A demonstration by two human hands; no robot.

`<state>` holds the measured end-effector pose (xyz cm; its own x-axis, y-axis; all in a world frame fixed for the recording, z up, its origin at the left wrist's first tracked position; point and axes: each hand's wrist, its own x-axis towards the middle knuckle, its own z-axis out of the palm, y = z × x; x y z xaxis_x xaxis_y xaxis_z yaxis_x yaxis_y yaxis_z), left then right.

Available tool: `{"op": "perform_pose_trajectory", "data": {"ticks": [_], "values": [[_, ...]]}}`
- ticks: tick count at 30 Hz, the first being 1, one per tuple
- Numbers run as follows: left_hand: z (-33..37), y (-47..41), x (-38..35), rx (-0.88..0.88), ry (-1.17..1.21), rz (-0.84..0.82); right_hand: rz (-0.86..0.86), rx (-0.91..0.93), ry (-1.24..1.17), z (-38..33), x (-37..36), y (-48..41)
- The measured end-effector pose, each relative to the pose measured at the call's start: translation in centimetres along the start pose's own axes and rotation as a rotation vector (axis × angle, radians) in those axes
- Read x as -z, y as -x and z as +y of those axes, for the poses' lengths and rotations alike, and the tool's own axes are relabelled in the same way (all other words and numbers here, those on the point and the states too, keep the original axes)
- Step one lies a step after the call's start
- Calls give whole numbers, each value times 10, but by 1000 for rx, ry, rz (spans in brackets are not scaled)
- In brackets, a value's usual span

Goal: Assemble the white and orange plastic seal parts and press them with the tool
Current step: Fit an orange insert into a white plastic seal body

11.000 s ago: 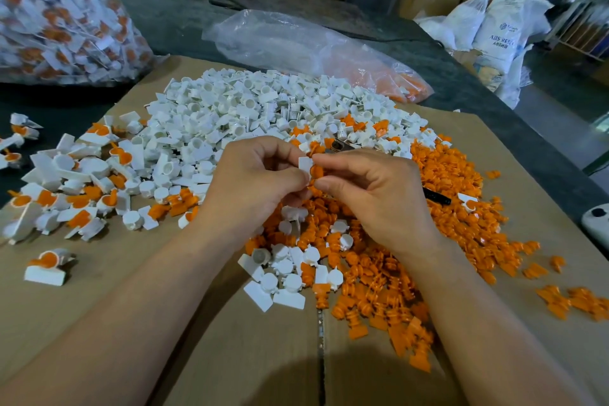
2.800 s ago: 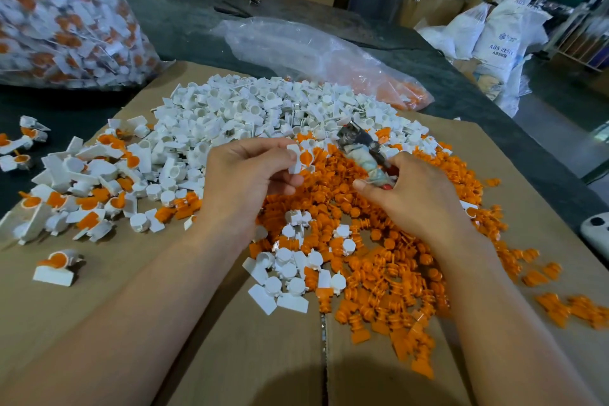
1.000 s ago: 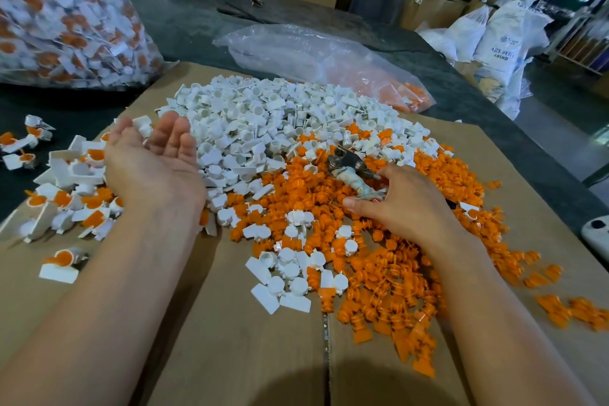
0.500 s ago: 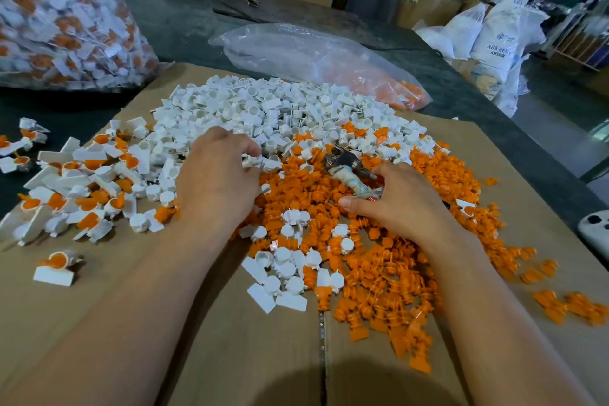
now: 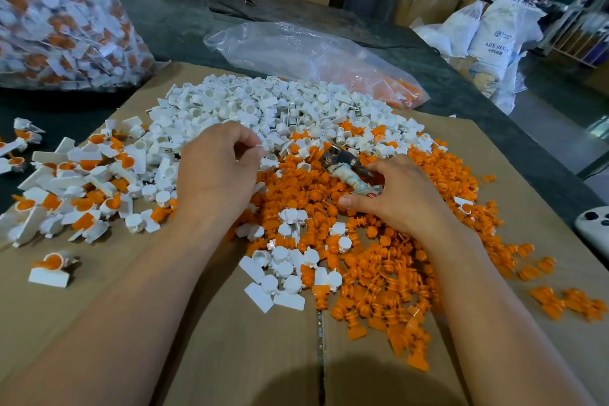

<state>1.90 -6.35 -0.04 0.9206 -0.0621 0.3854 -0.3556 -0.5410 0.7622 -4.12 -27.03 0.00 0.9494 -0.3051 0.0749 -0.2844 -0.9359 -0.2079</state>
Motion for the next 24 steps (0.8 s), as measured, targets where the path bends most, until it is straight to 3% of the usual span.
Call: {"op": "perform_pose_trajectory", "data": {"ticks": [3, 11, 14, 17, 21, 24], "values": [[8, 7, -1, 38, 218, -78, -8, 10, 2, -2, 0, 0], [16, 14, -4, 136, 466, -240, -51, 6, -33, -3, 3, 3], [13, 12, -2, 169, 524, -242, 81, 30, -99, -8, 9, 5], [14, 11, -3, 188, 549, -253, 288, 199, -256, -21, 14, 12], [14, 12, -5, 185, 547, -276, 175, 424, -206, -40, 5, 19], [16, 12, -6, 177, 563, -278, 108, 448, -115, -44, 0, 17]]}}
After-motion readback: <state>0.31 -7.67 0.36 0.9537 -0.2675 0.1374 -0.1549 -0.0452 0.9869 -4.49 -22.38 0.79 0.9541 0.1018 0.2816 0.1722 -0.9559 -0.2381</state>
